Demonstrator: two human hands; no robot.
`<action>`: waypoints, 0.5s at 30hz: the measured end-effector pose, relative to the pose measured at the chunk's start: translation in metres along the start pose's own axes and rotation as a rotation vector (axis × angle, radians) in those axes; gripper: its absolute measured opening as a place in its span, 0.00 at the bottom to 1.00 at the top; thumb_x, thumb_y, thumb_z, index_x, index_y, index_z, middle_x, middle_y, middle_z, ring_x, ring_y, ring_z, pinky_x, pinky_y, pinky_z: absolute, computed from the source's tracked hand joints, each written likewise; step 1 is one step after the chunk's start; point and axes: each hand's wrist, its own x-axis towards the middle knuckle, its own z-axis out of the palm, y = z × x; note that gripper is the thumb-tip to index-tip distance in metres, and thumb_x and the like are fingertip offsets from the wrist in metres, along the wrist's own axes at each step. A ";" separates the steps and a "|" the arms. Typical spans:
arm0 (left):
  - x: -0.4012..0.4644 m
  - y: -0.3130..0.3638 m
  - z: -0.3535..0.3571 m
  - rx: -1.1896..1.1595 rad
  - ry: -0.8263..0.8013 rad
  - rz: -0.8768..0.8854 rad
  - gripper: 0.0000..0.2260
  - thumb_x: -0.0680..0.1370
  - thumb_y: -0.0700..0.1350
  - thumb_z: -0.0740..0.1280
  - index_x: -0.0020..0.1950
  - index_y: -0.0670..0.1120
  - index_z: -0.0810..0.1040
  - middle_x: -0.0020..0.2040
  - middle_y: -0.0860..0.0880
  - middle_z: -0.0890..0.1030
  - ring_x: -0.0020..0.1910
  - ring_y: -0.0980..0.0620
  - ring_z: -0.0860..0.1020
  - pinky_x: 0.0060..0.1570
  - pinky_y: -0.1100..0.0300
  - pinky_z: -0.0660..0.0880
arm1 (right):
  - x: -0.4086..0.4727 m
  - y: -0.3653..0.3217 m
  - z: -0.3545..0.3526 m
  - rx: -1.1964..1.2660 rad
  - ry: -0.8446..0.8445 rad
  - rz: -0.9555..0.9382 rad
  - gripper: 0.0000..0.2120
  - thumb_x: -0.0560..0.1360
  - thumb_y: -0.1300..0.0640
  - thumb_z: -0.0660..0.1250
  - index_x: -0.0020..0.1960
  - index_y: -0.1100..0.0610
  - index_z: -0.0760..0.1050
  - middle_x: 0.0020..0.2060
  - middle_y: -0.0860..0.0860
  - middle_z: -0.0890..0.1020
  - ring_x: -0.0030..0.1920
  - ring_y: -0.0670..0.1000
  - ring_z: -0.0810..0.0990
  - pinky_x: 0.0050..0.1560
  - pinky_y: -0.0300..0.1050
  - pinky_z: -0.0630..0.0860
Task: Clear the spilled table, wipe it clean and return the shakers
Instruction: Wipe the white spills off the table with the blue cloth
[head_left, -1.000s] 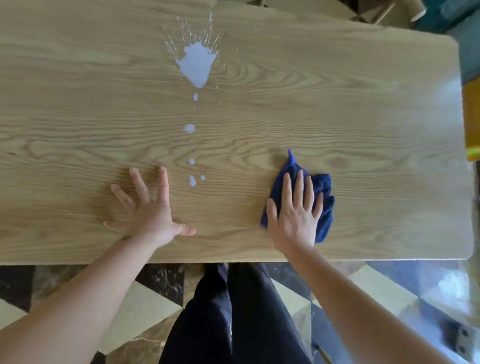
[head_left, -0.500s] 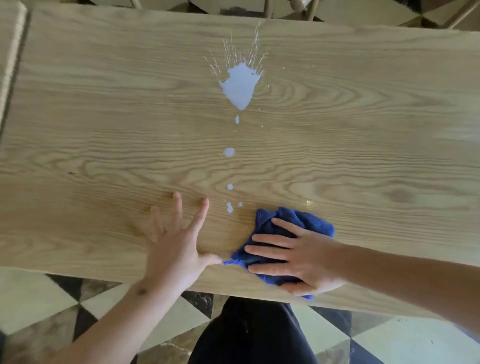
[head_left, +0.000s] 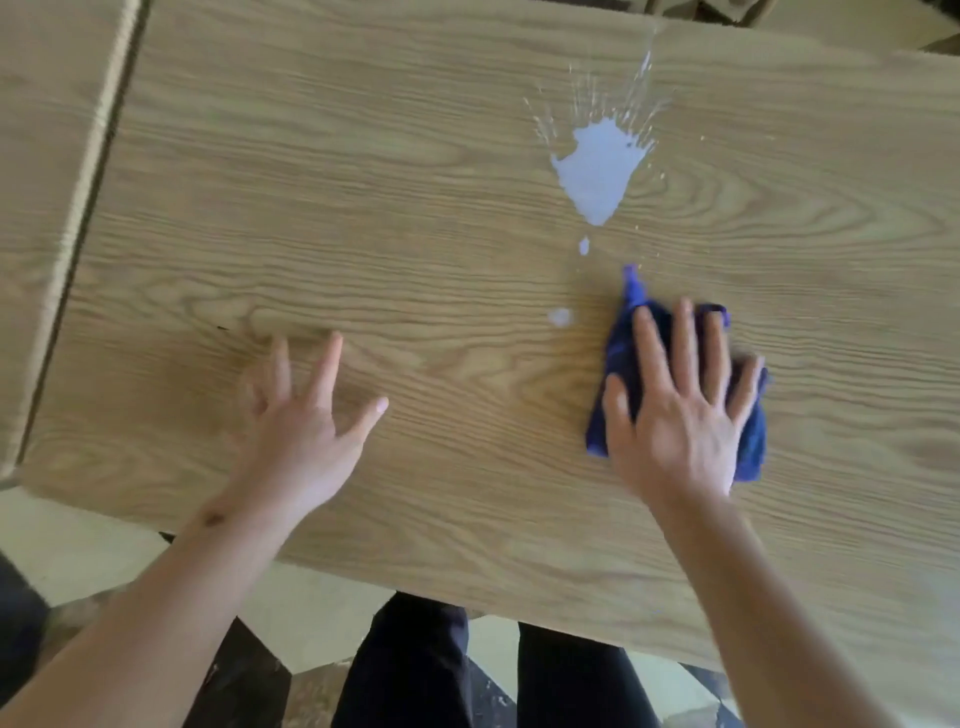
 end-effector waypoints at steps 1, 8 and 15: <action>0.002 -0.002 0.001 0.022 0.010 0.011 0.35 0.73 0.74 0.51 0.76 0.69 0.38 0.81 0.52 0.38 0.79 0.35 0.44 0.73 0.30 0.54 | 0.003 -0.013 0.002 0.042 0.004 0.160 0.30 0.79 0.42 0.55 0.80 0.44 0.56 0.81 0.49 0.55 0.81 0.55 0.49 0.78 0.66 0.45; -0.004 -0.010 0.007 0.048 0.050 0.109 0.31 0.79 0.68 0.48 0.78 0.66 0.38 0.81 0.49 0.37 0.78 0.35 0.44 0.70 0.26 0.54 | 0.039 -0.119 0.015 0.175 0.011 0.414 0.31 0.80 0.45 0.51 0.82 0.49 0.52 0.82 0.51 0.53 0.81 0.56 0.50 0.77 0.66 0.44; 0.018 -0.028 -0.035 -0.310 0.023 0.145 0.26 0.82 0.61 0.50 0.80 0.58 0.54 0.81 0.50 0.59 0.80 0.46 0.55 0.78 0.47 0.48 | -0.001 -0.219 0.030 0.176 -0.093 -0.136 0.30 0.80 0.44 0.53 0.81 0.50 0.57 0.81 0.53 0.56 0.81 0.57 0.51 0.77 0.66 0.45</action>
